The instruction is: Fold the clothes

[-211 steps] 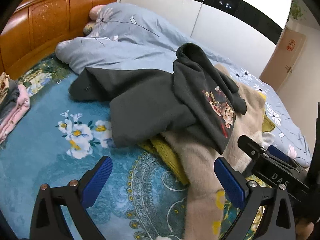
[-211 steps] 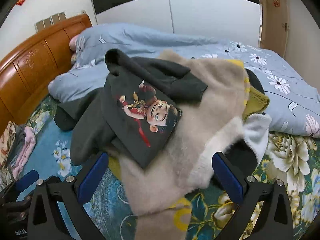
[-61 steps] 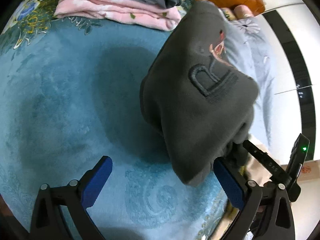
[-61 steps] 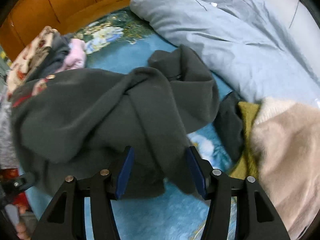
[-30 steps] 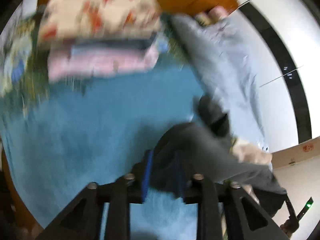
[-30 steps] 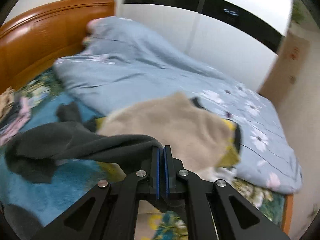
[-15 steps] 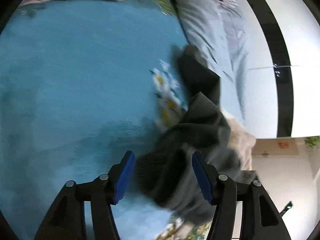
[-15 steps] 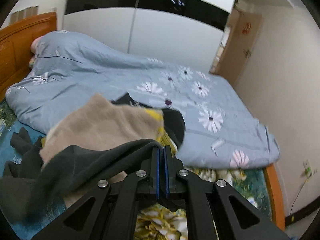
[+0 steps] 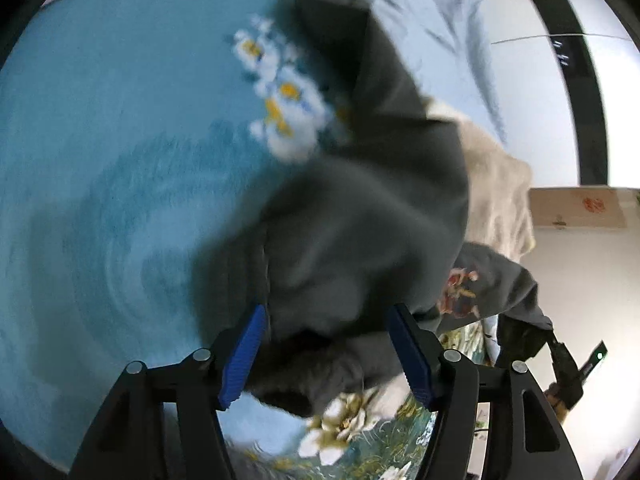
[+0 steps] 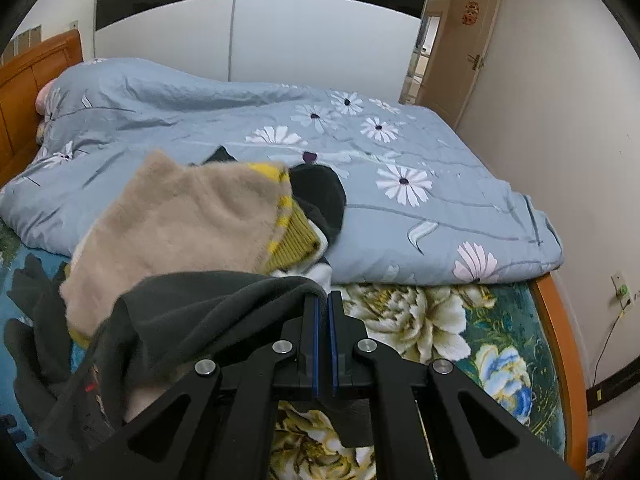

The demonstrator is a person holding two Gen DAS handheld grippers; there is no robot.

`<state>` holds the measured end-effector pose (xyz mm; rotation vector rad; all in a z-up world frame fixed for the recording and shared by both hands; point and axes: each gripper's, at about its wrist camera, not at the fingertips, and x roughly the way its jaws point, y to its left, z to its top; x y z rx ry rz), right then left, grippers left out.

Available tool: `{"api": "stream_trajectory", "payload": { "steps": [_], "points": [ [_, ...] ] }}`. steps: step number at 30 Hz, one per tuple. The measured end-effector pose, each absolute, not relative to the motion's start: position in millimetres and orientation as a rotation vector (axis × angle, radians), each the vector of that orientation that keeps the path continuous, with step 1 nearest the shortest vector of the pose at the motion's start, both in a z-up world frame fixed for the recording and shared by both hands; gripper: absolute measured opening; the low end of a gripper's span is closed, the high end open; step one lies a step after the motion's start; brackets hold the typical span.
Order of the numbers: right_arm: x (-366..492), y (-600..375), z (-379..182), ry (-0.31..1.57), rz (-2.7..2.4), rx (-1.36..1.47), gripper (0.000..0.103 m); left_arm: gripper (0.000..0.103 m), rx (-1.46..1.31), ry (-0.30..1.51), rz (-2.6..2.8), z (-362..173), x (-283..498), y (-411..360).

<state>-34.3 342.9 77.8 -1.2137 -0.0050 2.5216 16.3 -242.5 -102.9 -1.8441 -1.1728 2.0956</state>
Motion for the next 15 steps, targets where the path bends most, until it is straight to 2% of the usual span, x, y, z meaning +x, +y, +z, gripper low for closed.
{"api": "stream_trajectory", "payload": {
  "steps": [6,8,10,13,15],
  "points": [
    [-23.2,366.6,49.4,0.073,2.502,-1.319,0.007,0.068,-1.837,-0.927,2.216,-82.0,23.0,-215.3],
    [-16.0,374.9,48.0,0.132,2.498,-1.348,0.02,0.068,-1.83,-0.807,2.203,-77.7,25.7,-202.9],
    [-7.7,377.4,51.7,0.182,2.522,-1.356,0.051,0.069,-1.823,-0.682,2.18,-73.9,28.9,-189.9],
    [0.7,370.4,62.4,0.213,2.598,-1.347,0.054,0.078,-1.824,-0.525,2.142,-72.8,31.6,-172.1],
    [-3.4,359.3,66.3,0.242,2.664,-1.359,0.056,0.078,-1.835,-0.431,2.133,-75.4,27.0,-159.6]
  ]
}}
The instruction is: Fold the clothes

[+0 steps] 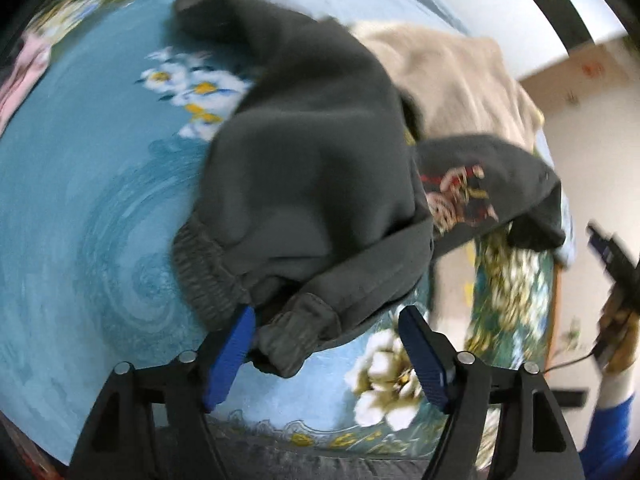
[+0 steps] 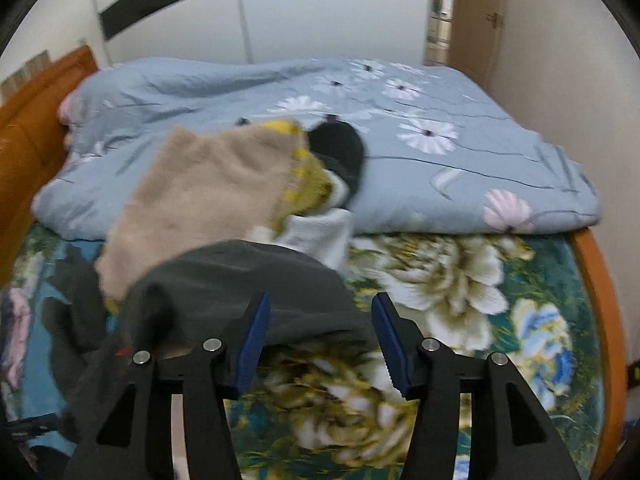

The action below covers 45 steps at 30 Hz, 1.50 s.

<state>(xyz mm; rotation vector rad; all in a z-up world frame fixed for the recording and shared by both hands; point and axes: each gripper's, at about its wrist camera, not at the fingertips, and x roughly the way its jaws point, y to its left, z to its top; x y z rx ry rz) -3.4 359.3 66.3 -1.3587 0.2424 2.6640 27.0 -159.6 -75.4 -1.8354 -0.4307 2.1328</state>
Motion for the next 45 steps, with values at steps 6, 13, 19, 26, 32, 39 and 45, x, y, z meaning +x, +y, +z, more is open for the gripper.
{"api": "stream_trajectory", "payload": {
  "steps": [6,13,19,26,32,39,45],
  "points": [
    [-42.4,296.7,58.9,0.013,2.848,-1.471,0.06,0.076,-1.954,-0.008,2.124,-90.8,19.7,-116.0],
    [-101.2,249.5,44.5,-0.249,2.918,-1.583,0.06,0.031,-1.94,0.288,2.241,-88.1,26.5,-95.9],
    [-110.9,240.5,42.6,-0.273,2.962,-1.638,0.06,0.027,-1.745,0.085,2.571,-22.5,41.6,-151.8],
    [-72.7,277.8,30.6,0.204,2.918,-1.708,0.06,0.027,-1.681,0.044,2.945,23.1,54.1,-244.8],
    [-28.0,289.1,8.5,0.148,2.879,-1.826,0.06,0.027,-1.829,-0.226,2.942,-16.7,64.7,-295.8],
    [-1.9,244.1,-40.1,-0.506,2.8,-2.011,0.06,0.027,-1.899,-0.33,2.909,-50.6,76.4,-304.6],
    [-20.0,293.1,-42.0,0.131,2.663,-1.894,0.06,0.027,-1.881,-0.329,2.905,-51.4,85.9,-306.7]
  ]
}}
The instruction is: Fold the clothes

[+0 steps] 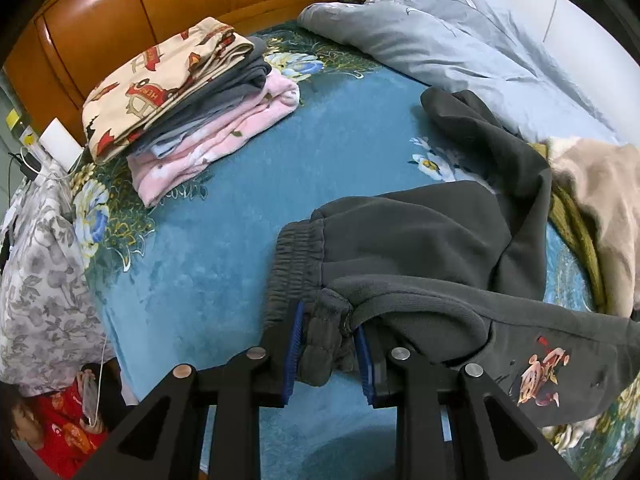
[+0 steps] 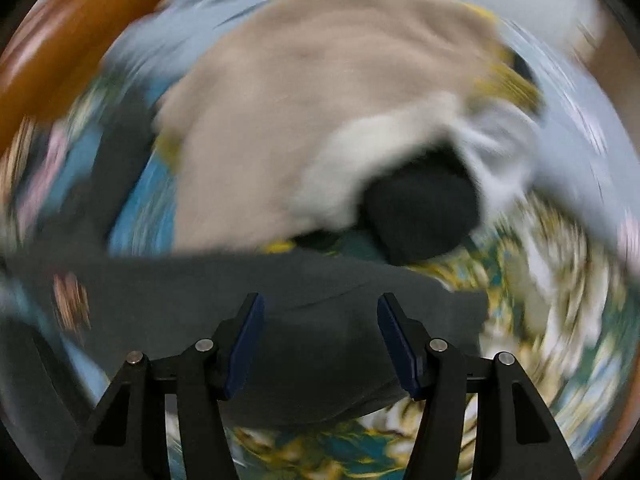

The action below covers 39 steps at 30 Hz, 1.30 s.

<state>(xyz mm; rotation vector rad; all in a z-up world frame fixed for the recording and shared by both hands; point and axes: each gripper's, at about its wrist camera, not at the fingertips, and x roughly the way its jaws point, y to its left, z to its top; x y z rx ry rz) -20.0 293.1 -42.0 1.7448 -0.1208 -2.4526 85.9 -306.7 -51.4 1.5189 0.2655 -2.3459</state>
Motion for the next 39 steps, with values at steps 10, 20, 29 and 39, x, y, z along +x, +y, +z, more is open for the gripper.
{"api": "stream_trajectory", "payload": {
  "steps": [10,20,29,39],
  "points": [
    [-51.2,312.8,-91.5,-1.17,-2.224,2.037,0.06,0.028,1.526,0.315,-2.33,-54.7,88.1,-307.6],
    [-70.5,297.2,-120.4,-1.151,-2.385,2.319,0.044,0.028,1.515,0.336,-2.34,-53.9,98.5,-306.6],
    [-33.8,323.7,-39.7,-1.305,-2.486,1.754,0.002,0.028,1.339,0.279,-2.483,-18.8,119.0,-297.5],
    [-3.4,350.2,186.7,-1.167,-2.79,0.787,0.002,0.028,0.824,0.043,-2.81,141.0,99.9,-252.1]
  ]
}}
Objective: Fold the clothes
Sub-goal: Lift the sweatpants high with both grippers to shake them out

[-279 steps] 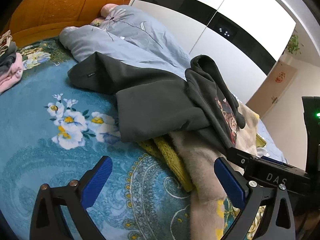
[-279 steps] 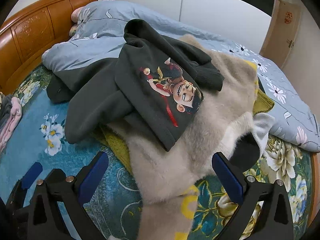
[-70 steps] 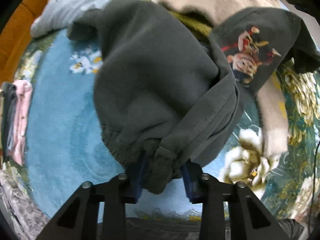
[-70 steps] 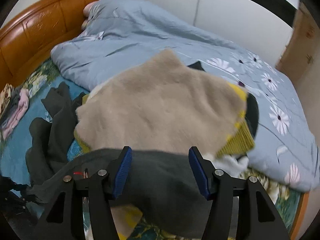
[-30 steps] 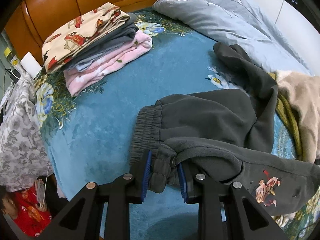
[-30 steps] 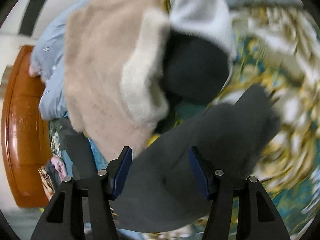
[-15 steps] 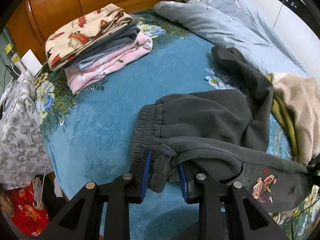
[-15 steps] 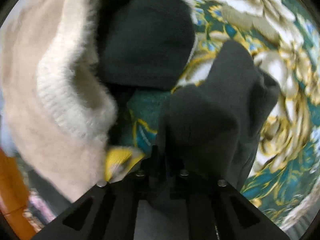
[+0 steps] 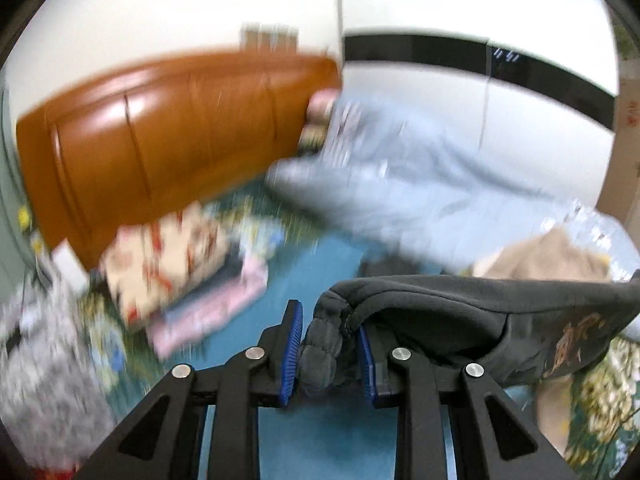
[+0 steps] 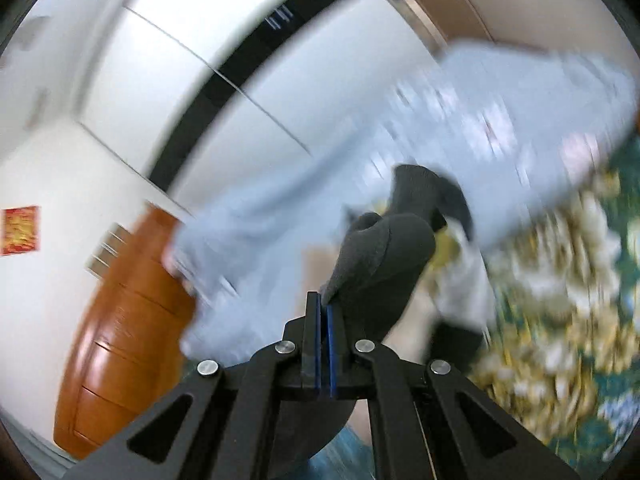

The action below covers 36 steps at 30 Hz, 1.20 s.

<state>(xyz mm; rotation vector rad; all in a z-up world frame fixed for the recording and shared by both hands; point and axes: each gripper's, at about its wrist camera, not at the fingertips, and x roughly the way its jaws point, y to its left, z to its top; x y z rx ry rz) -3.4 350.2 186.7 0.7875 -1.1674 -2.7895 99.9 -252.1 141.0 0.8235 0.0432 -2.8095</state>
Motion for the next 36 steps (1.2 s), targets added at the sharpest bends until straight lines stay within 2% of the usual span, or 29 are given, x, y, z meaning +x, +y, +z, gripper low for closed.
{"api": "stream_trajectory", "payload": {
  "steps": [8,13,16,20,21,22,25,28,30,34,36],
  "points": [
    [64.4,392.6,315.9,-1.073,-2.884,0.275,0.002,0.027,0.403,-0.162,-2.996,287.1,130.1,-215.0],
    [129.1,394.8,383.4,-0.936,-2.952,-0.031,0.002,0.022,0.146,-0.199,-3.111,359.9,183.4,-202.1],
    [165.3,394.2,420.2,-0.864,-2.985,-0.196,0.002,0.021,-0.019,-0.297,-3.124,398.3,215.9,-189.2],
    [217.1,390.7,470.3,-0.786,-3.009,-0.373,0.002,0.019,-0.051,-0.301,-3.231,439.2,238.6,-186.7],
    [231.3,387.1,485.3,-0.734,-3.027,-0.42,0.002,0.017,-0.079,-0.298,-3.23,449.1,244.3,-189.8],
    [241.3,385.2,495.8,-0.695,-3.042,-0.46,0.002,0.001,-0.131,-0.31,-3.189,458.5,250.4,-193.8],
    [252.9,383.0,511.6,-0.636,-3.065,-0.518,0.002,0.0,-0.217,-0.295,-3.099,484.4,259.4,-210.9],
    [227.2,377.2,502.6,-0.585,-3.088,-0.349,0.002,0.0,-0.039,-0.226,-3.151,476.1,233.7,-224.9],
    [189.8,368.9,472.7,-0.57,-3.081,-0.141,0.002,0.0,0.146,-0.209,-3.181,439.7,201.9,-228.4],
    [117.1,351.2,394.9,-0.46,-3.178,0.216,0.002,0.001,0.625,-0.059,-3.261,329.4,145.4,-219.3],
    [84.5,357.3,353.7,-0.486,-3.201,0.405,0.002,0.0,0.899,0.165,-3.287,262.6,126.6,-207.2]
  ]
}}
